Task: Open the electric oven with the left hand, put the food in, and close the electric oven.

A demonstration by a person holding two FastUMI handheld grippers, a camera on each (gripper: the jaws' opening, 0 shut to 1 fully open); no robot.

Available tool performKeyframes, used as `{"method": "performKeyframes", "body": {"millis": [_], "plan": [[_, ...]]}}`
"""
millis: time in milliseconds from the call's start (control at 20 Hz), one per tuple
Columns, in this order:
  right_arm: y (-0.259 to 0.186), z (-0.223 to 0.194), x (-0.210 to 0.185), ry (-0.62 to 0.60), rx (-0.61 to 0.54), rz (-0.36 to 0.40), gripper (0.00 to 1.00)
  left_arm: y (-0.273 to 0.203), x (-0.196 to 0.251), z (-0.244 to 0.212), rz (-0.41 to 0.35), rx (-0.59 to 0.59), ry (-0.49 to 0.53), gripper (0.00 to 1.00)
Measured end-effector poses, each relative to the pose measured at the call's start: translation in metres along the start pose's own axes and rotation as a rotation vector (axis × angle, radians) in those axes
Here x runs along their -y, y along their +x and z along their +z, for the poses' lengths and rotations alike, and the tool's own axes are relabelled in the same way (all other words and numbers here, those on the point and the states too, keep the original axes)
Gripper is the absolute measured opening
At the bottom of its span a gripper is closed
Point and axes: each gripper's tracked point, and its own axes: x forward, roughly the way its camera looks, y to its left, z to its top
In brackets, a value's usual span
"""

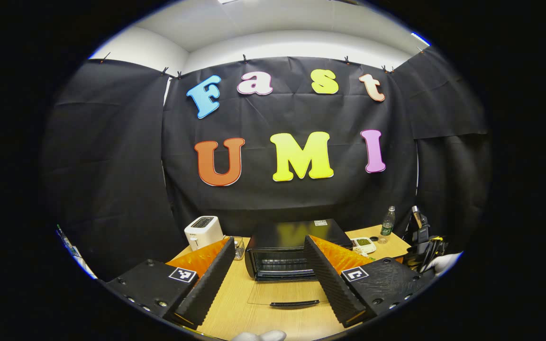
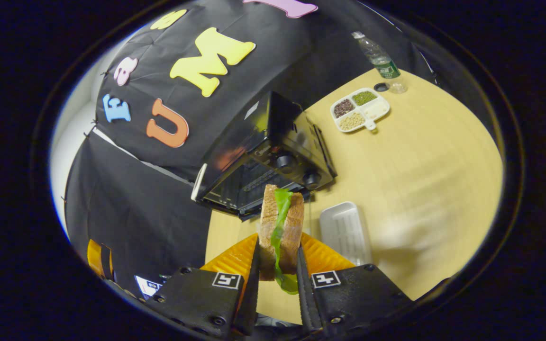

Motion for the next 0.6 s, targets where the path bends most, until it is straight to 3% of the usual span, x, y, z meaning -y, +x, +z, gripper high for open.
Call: {"method": "performKeyframes", "body": {"millis": [150, 300, 350, 400, 450, 600], "plan": [[0.032, -0.022, -0.022, 0.108, 0.011, 0.053, 0.36, -0.003, -0.009, -0.002, -0.019, -0.009, 0.006, 0.95], [0.063, -0.034, -0.036, 0.208, 0.053, 0.093, 0.40, -0.006, -0.021, -0.003, -0.034, -0.015, 0.022, 0.95], [0.073, -0.038, -0.039, 0.227, 0.068, 0.101, 0.36, -0.008, -0.024, -0.005, -0.038, -0.019, 0.027, 0.95], [0.082, -0.039, -0.040, 0.249, 0.090, 0.106, 0.40, -0.009, -0.026, -0.008, -0.047, -0.028, 0.032, 0.95], [0.092, -0.040, -0.041, 0.271, 0.106, 0.110, 0.36, -0.011, -0.027, -0.009, -0.053, -0.031, 0.040, 0.95], [0.119, -0.037, -0.039, 0.349, 0.166, 0.121, 0.40, -0.013, -0.031, -0.010, -0.072, -0.027, 0.056, 0.95]]}}
